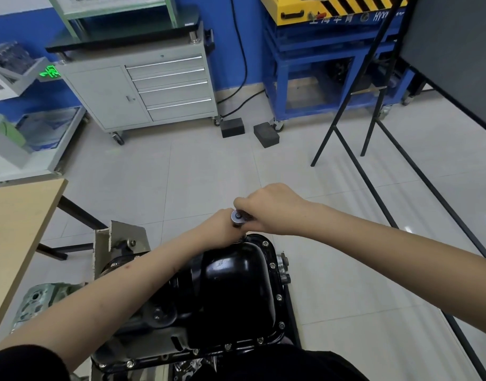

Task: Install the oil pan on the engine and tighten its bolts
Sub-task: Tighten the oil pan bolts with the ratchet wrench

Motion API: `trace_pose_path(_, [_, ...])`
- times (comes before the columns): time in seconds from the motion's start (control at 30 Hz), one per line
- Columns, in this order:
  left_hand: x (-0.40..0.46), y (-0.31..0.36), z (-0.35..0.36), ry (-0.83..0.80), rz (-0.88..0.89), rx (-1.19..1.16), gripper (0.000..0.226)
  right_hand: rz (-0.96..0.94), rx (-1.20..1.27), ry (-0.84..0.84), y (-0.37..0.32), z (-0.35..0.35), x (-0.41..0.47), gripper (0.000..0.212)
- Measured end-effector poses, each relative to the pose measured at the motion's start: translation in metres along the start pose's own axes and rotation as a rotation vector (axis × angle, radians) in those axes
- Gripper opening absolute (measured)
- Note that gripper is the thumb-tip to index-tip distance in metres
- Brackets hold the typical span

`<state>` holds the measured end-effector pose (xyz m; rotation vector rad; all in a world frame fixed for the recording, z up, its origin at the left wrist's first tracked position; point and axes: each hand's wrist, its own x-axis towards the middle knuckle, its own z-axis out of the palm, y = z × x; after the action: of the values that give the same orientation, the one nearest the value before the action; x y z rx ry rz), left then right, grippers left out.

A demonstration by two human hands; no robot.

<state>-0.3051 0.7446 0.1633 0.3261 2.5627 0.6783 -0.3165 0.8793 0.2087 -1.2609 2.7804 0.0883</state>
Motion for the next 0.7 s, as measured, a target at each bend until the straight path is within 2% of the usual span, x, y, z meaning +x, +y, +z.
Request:
trace_pose_path(0.1, [-0.0003,0.0014,0.0010,0.001,0.040,-0.050,0.019,-0.165,-0.114,0.032,0.0038,-0.0027,0.0002,0.024])
trace_pose_path(0.17, [0.0004,0.0024,0.0013,-0.005,0.051,-0.063,0.020,-0.174,-0.154,0.048,0.0018,-0.0019,0.0018,0.024])
trace_pose_path(0.23, [0.0008,0.0022,0.0014,-0.008,0.024,-0.041,0.020,-0.085,-0.104,0.058,0.0000,-0.0012,0.0024,0.021])
trace_pose_path(0.3, [0.0008,-0.0021,0.0010,0.022,-0.029,-0.028,0.029,0.047,-0.033,0.045,-0.0012,-0.0005,0.0020,0.034])
trace_pose_path(0.37, [-0.0004,-0.0052,0.0005,0.029,-0.028,-0.004,0.027,0.128,0.021,0.008,-0.0010,0.0023,0.0001,0.039])
trace_pose_path(0.47, [0.0003,-0.0039,0.0015,-0.023,0.052,0.007,0.015,-0.017,-0.033,0.008,0.0023,0.0027,-0.0005,0.021])
trace_pose_path(0.57, [0.0035,0.0000,0.0011,-0.065,0.127,0.039,0.017,-0.180,-0.069,0.054,0.0075,-0.0007,-0.0002,0.023])
trace_pose_path(0.7, [0.0053,-0.0040,-0.0022,-0.118,0.094,0.007,0.021,-0.117,-0.096,0.036,0.0068,-0.0024,0.0025,0.021])
